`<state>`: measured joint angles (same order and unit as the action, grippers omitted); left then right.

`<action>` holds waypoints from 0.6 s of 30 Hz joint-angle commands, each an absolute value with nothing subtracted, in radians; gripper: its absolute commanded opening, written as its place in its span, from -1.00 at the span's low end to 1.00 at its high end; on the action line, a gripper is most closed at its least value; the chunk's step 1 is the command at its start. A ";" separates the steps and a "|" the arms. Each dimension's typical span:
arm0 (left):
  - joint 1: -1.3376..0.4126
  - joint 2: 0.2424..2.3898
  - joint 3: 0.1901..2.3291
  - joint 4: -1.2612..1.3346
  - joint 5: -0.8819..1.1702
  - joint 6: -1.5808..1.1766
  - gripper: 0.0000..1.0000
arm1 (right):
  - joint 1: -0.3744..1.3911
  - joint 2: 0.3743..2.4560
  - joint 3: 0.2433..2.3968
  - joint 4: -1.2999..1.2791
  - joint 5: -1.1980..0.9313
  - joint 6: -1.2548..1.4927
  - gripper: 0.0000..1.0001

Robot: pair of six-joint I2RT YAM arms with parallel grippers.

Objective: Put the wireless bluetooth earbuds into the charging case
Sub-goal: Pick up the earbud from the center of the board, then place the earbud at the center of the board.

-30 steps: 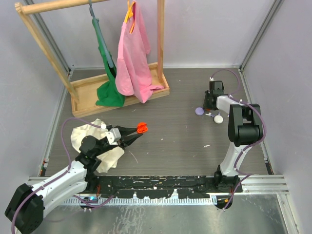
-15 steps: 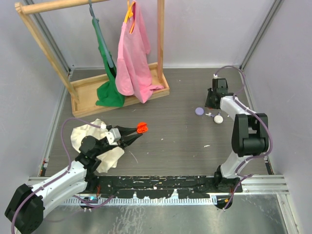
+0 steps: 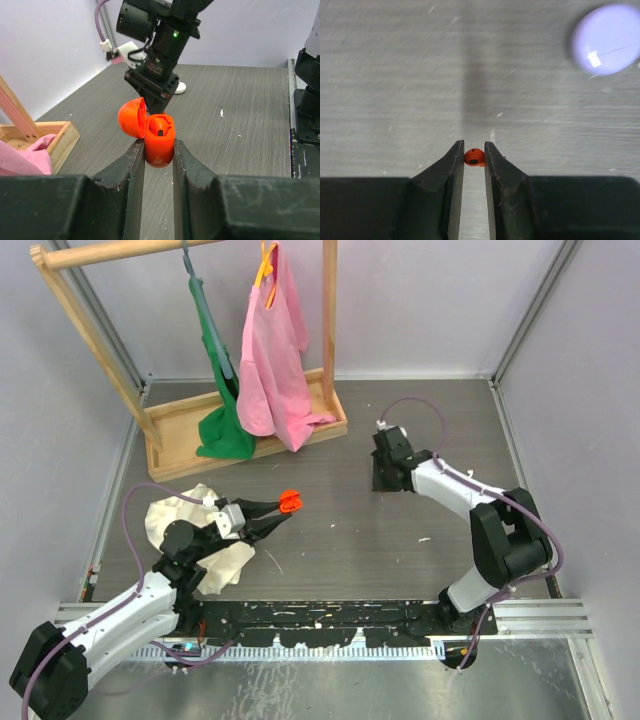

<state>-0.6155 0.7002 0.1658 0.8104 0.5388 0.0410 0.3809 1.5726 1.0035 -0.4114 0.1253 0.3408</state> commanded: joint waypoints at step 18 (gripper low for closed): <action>-0.620 0.680 0.175 0.855 0.546 0.035 -0.99 | 0.643 1.697 0.929 -0.282 0.244 0.497 -0.34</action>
